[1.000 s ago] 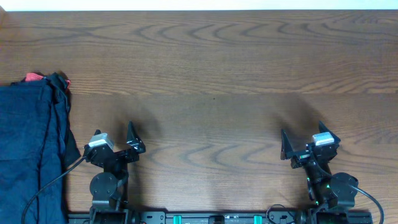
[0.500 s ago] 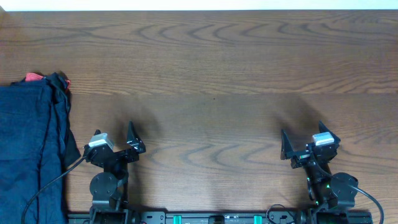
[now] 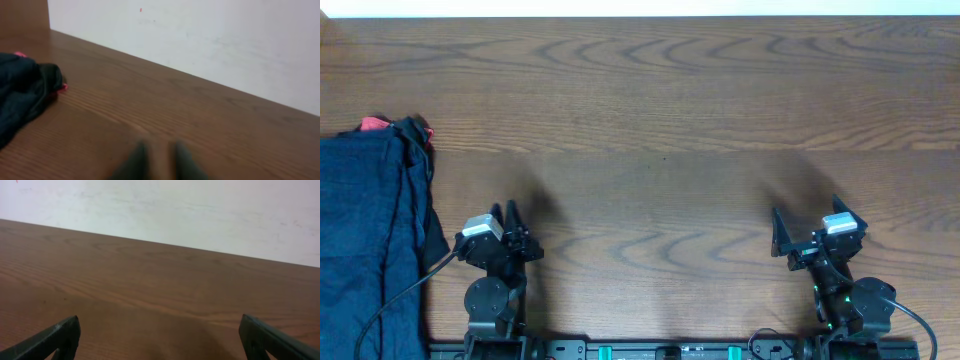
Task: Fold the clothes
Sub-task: 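Move the left gripper to the navy clothing pile and grasp a garment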
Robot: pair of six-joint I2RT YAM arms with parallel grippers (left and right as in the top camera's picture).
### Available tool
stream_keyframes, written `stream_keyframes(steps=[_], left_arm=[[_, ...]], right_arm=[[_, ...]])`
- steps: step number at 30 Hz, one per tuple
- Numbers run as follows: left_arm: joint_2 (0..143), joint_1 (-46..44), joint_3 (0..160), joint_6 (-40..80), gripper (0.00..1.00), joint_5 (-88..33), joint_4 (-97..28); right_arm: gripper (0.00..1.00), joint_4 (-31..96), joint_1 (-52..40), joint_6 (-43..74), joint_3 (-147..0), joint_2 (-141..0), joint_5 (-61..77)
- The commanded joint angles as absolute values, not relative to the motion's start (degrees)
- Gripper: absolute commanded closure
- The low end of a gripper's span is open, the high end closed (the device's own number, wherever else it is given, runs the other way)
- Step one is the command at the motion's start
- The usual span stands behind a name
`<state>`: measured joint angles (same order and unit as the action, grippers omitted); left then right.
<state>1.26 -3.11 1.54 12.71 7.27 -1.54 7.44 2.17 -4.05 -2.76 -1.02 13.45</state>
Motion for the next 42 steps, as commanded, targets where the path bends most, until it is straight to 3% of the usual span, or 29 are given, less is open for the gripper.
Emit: stream_keyframes(steps=[1, 14, 24, 34, 42], left_arm=[[1.4, -3.1, 0.2, 12.8, 0.94, 7.7, -3.4], [3.6, -3.1, 3.3, 12.8, 0.94, 6.5, -7.1], [25.9, -3.1, 18.0, 12.8, 0.94, 6.5, -9.6], [52.6, -3.1, 48.7, 15.3, 0.94, 6.5, -35.0], [62.9, -1.3, 62.3, 15.1, 0.92, 8.7, -52.4]], right_arm=[[0.01, 7.2, 2.1, -4.8, -2.1, -1.0, 13.5], [0.01, 7.2, 2.1, -4.8, -2.1, -1.0, 13.5], [0.01, 7.2, 2.1, -4.8, -2.1, -1.0, 13.5], [0.01, 7.2, 2.1, -4.8, -2.1, -1.0, 13.5], [0.01, 7.2, 2.1, -4.8, -2.1, -1.0, 13.5]])
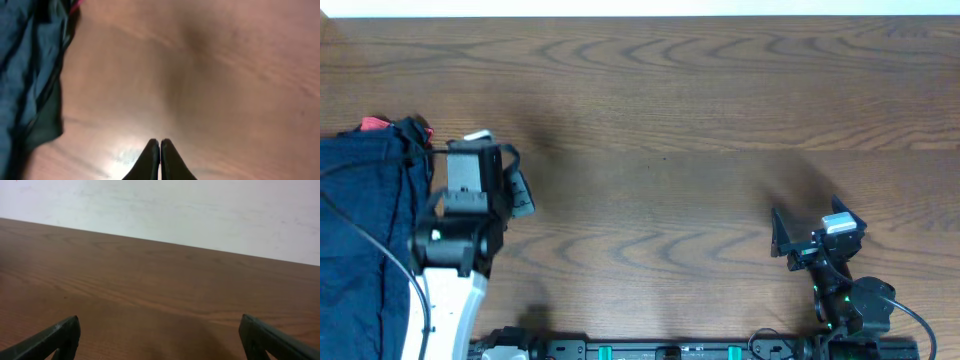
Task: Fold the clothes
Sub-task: 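Move the left gripper to the navy clothing pile and grasp a garment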
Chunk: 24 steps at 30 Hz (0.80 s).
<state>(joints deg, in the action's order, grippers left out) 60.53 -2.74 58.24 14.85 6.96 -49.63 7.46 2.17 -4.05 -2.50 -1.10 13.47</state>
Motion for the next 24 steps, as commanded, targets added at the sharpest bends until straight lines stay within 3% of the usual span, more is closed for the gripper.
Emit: stream_keyframes(steps=[1, 5, 9, 11, 16, 18, 24], left_arm=[[63.6, -0.6, 63.0, 15.1, 0.92, 8.7, -53.5], [66.4, 4.7, 65.1, 14.9, 0.85, 8.6, -56.9], [68.1, 11.3, 65.2, 13.6, 0.85, 8.5, -58.1], [69.0, 14.9, 65.2, 13.6, 0.76, 7.4, -58.3], [72.4, 23.4, 65.2, 14.8, 0.73, 5.4, -57.8], [74.5, 26.6, 65.2, 15.2, 0.65, 4.7, -57.2], [82.2, 31.9, 66.2, 15.3, 0.6, 3.7, -54.9]], right_arm=[[0.01, 7.2, 2.1, -4.8, -2.1, -1.0, 13.5], [0.01, 7.2, 2.1, -4.8, -2.1, -1.0, 13.5], [0.01, 7.2, 2.1, -4.8, -2.1, -1.0, 13.5], [0.01, 7.2, 2.1, -4.8, -2.1, -1.0, 13.5], [0.01, 7.2, 2.1, -4.8, -2.1, -1.0, 13.5], [0.01, 7.2, 2.1, -4.8, -2.1, -1.0, 13.5], [0.01, 7.2, 2.1, -4.8, -2.1, -1.0, 13.5]])
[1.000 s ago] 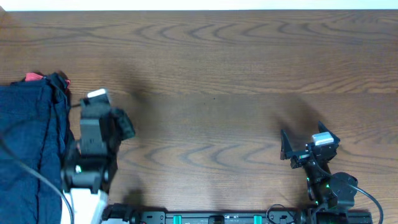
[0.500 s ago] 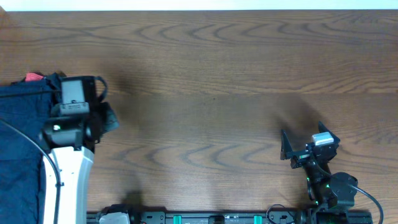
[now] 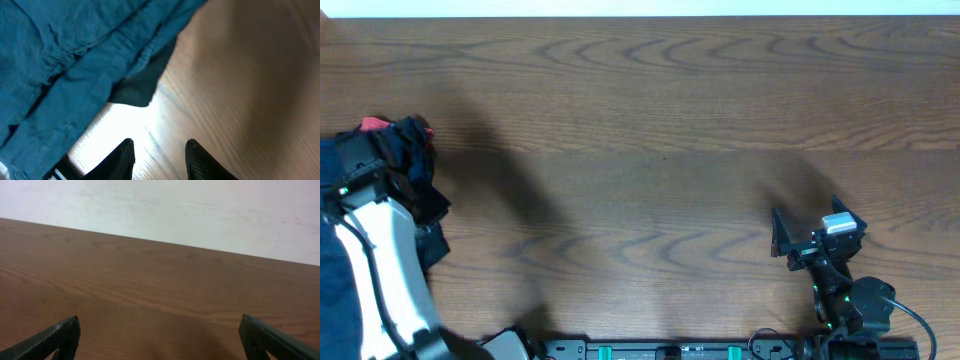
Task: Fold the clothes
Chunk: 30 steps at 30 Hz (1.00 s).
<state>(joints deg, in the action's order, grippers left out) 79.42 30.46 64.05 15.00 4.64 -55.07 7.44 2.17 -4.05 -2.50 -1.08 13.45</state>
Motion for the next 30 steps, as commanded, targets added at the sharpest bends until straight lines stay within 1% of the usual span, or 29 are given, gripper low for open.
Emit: stream_keyframes(steps=[1, 2, 3, 4, 10, 15, 30], left_arm=[[83.4, 32.5, 66.7, 15.3, 0.57, 3.7, -54.9], [84.9, 33.0, 67.5, 15.3, 0.55, 3.7, -54.8], [86.2, 33.3, 68.3, 15.1, 0.47, 3.7, -54.9], [87.6, 33.7, 69.6, 14.6, 0.43, 4.0, -55.1], [92.2, 34.7, 76.4, 14.6, 0.44, 7.0, -55.6], [94.2, 35.0, 81.3, 12.3, 0.45, 10.3, -55.2], [101.9, 39.7, 81.9, 10.7, 0.44, 12.1, -56.7]], right_arm=[[0.01, 7.2, 2.1, -4.8, -2.1, -1.0, 13.5], [0.01, 7.2, 2.1, -4.8, -2.1, -1.0, 13.5], [0.01, 7.2, 2.1, -4.8, -2.1, -1.0, 13.5], [0.01, 7.2, 2.1, -4.8, -2.1, -1.0, 13.5], [0.01, 7.2, 2.1, -4.8, -2.1, -1.0, 13.5], [0.01, 7.2, 2.1, -4.8, -2.1, -1.0, 13.5], [0.01, 7.2, 2.1, -4.8, -2.1, -1.0, 13.5]])
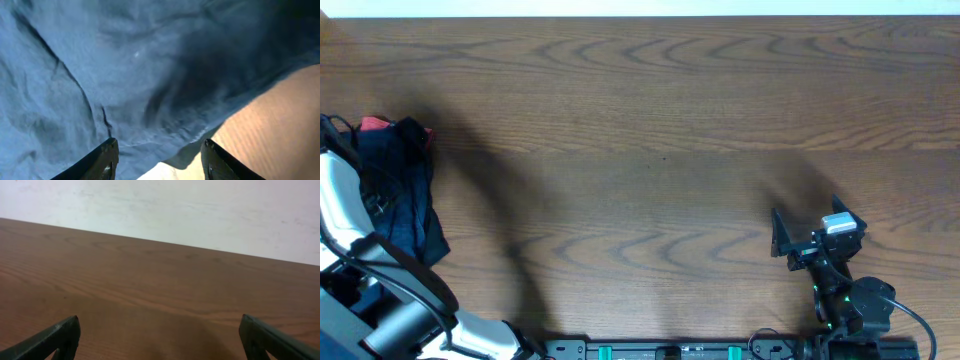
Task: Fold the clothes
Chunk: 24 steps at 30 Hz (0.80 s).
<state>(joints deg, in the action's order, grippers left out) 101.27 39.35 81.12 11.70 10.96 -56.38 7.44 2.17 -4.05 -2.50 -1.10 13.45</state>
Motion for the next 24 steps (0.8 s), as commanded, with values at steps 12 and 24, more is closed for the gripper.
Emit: stream_keyframes(steps=[12, 24], left_arm=[[106.0, 39.7, 81.9, 8.5, 0.35, 12.0, -57.2], [109.4, 39.7, 81.9, 8.6, 0.48, 12.2, -54.8]], right_arm=[[0.01, 7.2, 2.1, -4.8, -2.1, -1.0, 13.5], [0.01, 7.2, 2.1, -4.8, -2.1, -1.0, 13.5]])
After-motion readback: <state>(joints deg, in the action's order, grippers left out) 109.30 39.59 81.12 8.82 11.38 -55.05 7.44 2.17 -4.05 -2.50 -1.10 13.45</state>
